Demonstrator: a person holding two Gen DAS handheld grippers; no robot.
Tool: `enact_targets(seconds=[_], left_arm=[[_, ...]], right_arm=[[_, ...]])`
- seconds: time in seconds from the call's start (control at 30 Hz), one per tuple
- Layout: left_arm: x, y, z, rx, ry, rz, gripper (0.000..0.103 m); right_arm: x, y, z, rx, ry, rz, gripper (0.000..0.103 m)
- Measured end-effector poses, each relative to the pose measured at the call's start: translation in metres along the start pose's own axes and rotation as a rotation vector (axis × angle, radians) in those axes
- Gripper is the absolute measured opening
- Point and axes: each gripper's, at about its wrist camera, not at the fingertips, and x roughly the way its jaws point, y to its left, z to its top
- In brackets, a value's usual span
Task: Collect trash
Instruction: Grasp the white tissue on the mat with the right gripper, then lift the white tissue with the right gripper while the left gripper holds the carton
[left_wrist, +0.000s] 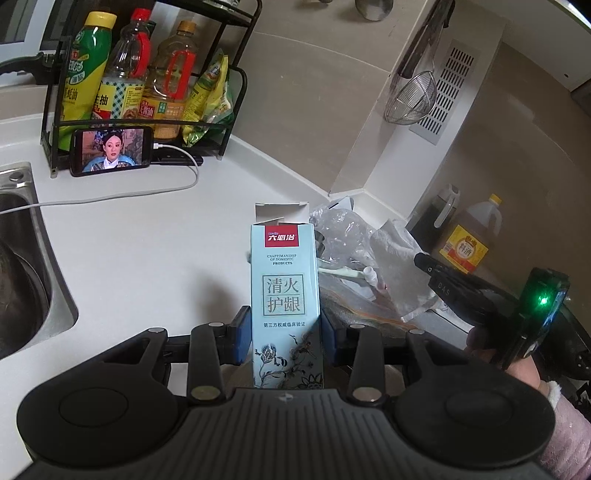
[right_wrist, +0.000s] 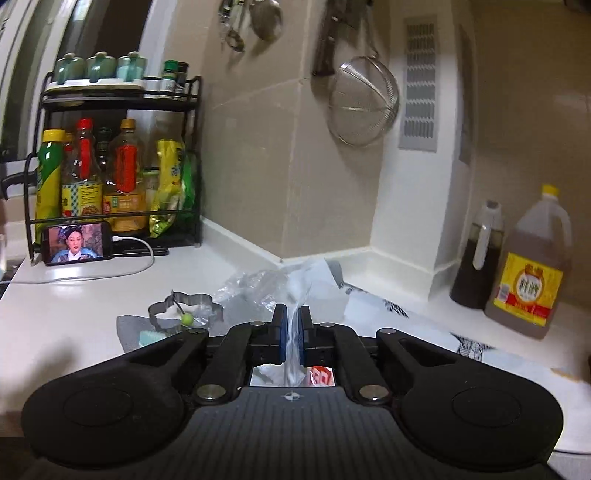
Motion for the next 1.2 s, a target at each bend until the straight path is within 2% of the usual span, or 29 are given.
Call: enact_targets(seconds=[0.27,0.5,0.53,0.67,0.73,0.77,0.8,0.83,1.2], left_arm=[[0.001,-0.002,-0.005,-0.001,0.020,-0.004,0.043],[0.005,-0.004,-0.007,0.003,0.034,-0.005,0.043],[0.006,-0.004,-0.007,0.003,0.037,-0.005,0.043],[0.007,-0.002,-0.008,-0.003,0.042,-0.006,0.043],[0.006,-0.001,-0.008,-0.005,0.040,-0.004,0.043],[0.006,0.000,-0.008,-0.006,0.040,-0.001,0.043],[0.006,0.000,-0.007,-0.007,0.040,0.000,0.043],[0.007,0.001,-0.007,-0.008,0.042,0.000,0.043],[0.007,-0.005,-0.011,0.003,0.053,0.001,0.043]], right_arm=[[-0.007,-0.007,-0.009,0.017,0.012,-0.010,0.004],[0.001,-0.006,-0.013,0.051,0.085,0.065,0.006],[0.005,-0.005,-0.014,0.056,0.101,0.065,0.008],[0.029,-0.009,-0.017,0.103,0.179,0.057,0.032],[0.036,-0.015,-0.020,0.156,0.217,0.062,0.032],[0.038,-0.016,-0.021,0.169,0.230,0.067,0.030],[0.038,-0.015,-0.023,0.158,0.235,0.059,0.010],[0.036,-0.013,-0.025,0.134,0.234,0.047,0.002],[-0.026,-0.015,-0.007,0.074,0.021,0.012,0.001]])
